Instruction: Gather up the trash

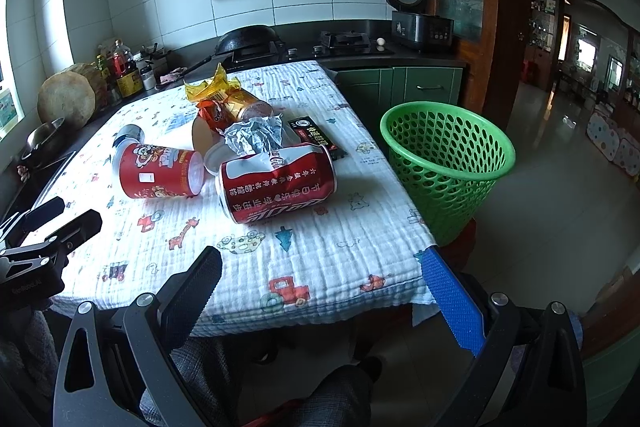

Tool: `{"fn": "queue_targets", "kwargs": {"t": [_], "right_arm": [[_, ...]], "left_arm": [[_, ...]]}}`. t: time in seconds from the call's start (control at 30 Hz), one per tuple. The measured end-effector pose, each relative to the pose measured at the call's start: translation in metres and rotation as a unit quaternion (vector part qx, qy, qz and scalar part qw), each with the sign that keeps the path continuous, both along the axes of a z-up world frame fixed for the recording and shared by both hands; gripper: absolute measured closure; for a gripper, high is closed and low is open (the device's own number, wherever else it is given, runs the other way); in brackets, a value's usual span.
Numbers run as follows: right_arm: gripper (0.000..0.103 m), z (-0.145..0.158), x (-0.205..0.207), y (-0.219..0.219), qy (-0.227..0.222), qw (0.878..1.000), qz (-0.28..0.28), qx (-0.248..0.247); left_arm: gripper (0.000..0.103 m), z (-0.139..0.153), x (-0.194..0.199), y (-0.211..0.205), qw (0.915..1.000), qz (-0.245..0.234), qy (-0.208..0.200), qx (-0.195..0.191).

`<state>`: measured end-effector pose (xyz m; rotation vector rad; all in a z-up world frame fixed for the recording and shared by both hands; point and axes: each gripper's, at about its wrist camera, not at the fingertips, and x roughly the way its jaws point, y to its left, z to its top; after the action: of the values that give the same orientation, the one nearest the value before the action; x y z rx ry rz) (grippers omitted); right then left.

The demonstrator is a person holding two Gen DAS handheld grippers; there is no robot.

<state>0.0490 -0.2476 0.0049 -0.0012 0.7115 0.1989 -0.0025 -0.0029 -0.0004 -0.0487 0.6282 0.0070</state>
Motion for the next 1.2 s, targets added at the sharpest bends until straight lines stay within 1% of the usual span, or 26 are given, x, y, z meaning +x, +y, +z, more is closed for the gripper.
{"fn": "queue_targets", "kwargs": {"t": [1.2], "right_arm": [[0.006,-0.0055,0.0054,0.0029,0.002,1.000,0.011,0.015]], "left_arm": [[0.005,0.0002,0.0079,0.0019,1.0000,-0.001,0.003,-0.001]]}}
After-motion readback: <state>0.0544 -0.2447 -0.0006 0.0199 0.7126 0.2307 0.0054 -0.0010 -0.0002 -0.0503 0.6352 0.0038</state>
